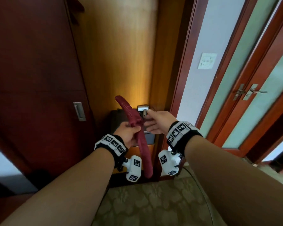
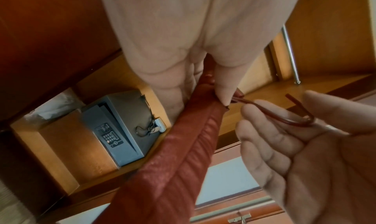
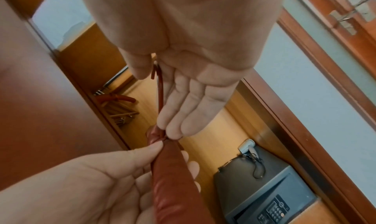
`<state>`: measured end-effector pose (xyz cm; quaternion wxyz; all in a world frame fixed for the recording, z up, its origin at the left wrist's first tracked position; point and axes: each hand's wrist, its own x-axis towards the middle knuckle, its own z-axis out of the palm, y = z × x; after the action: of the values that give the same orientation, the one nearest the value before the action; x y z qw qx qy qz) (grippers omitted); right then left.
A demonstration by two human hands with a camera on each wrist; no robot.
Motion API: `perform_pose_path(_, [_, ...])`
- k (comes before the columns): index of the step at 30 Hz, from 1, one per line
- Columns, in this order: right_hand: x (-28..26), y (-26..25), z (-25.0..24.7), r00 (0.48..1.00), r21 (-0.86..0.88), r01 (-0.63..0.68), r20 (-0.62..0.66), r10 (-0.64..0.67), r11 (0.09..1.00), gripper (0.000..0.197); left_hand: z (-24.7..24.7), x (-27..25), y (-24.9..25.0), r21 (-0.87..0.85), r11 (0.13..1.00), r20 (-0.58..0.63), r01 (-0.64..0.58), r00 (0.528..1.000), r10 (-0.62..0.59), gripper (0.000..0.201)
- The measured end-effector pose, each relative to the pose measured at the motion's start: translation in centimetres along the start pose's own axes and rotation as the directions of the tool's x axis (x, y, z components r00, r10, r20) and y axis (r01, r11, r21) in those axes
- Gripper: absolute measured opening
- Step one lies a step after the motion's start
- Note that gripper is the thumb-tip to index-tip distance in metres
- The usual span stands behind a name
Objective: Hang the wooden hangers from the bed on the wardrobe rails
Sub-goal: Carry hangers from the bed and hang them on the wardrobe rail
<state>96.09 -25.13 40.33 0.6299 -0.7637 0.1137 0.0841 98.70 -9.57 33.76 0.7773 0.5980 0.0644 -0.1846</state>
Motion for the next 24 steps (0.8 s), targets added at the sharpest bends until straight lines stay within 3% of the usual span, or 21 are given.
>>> perform_pose_path(4, [0.4,-1.6,-1.2,0.995,-0.208,0.07,0.089,-0.052,0.976,0.041,0.3,0.7,2.5,0.046,0.998,0.003,-0.034,0.999,0.033,0.026])
perform_pose_path(8, [1.2,-2.6,-1.9,0.946,-0.432,-0.066,0.258,0.194,0.899,0.054,0.3,2.1,5.1,0.062,0.997,-0.024,-0.042,0.999,0.044,0.025])
perform_pose_path(10, [2.4,-3.3,-1.8,0.903,-0.453,-0.112,0.325,0.281,0.884,0.057,0.3,3.5,6.7,0.032,0.997,-0.043,-0.068,0.997,0.07,0.026])
perform_pose_path(12, [3.4,-4.1,-1.5,0.887,-0.431,-0.122,0.356,0.293,0.894,0.048,0.4,5.1,8.5,-0.019,0.996,-0.062,-0.086,0.994,0.085,0.027])
perform_pose_path(18, [8.0,-9.4,-1.0,0.952,-0.268,-0.027,0.287,0.107,0.963,0.046,0.7,10.3,15.9,-0.096,0.989,-0.006,-0.115,0.993,0.115,0.036])
perform_pose_path(24, [14.0,-17.7,0.8,0.992,-0.156,0.125,0.048,-0.119,0.98,0.039,-1.0,13.6,25.1,0.165,0.979,0.246,-0.123,0.966,0.08,0.036])
